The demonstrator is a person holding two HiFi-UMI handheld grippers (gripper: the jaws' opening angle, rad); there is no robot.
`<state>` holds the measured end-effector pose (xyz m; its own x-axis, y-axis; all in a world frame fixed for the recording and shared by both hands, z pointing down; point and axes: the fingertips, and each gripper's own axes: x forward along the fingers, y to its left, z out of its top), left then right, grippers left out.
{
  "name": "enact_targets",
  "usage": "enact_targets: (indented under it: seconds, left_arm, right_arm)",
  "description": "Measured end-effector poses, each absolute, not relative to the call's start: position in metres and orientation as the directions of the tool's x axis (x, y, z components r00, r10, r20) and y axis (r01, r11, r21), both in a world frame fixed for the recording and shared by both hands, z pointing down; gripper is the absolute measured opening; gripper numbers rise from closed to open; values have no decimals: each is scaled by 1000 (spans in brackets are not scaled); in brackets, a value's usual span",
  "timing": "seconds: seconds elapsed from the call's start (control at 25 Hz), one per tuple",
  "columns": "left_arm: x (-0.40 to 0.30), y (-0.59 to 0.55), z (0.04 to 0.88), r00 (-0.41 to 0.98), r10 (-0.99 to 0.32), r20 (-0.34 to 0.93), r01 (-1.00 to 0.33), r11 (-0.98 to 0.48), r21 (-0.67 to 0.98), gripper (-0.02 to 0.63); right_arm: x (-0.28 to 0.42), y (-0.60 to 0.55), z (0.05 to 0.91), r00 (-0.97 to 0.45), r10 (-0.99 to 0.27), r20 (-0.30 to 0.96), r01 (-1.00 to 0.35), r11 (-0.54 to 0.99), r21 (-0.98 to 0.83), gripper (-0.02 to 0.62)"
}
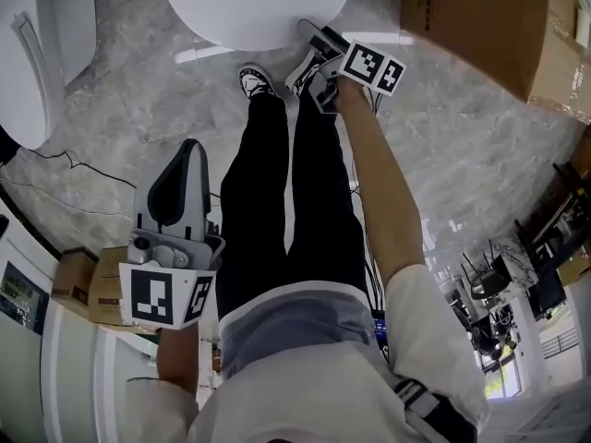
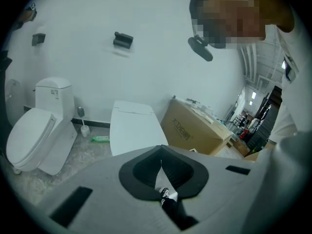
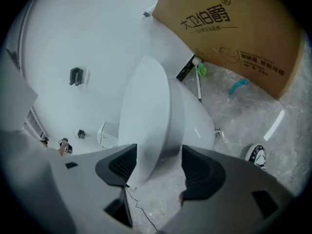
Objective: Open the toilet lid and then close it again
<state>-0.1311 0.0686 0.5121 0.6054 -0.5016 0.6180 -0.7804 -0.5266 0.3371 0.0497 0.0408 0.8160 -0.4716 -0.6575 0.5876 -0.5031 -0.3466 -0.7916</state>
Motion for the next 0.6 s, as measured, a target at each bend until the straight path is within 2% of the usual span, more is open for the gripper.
enact_targets:
  seconds: [0.16,0.6]
  left_arm:
    - [-136,60,516,600,-512,615,-786,-521,333,8]
    - [-147,53,510,587,-547,597,-802,-497,333,8]
  right_arm:
    - [49,32,818,-445,-700,558,-444,-369,-816,259]
    - [49,32,821,-437,-670,601,-473,-397,-787,259]
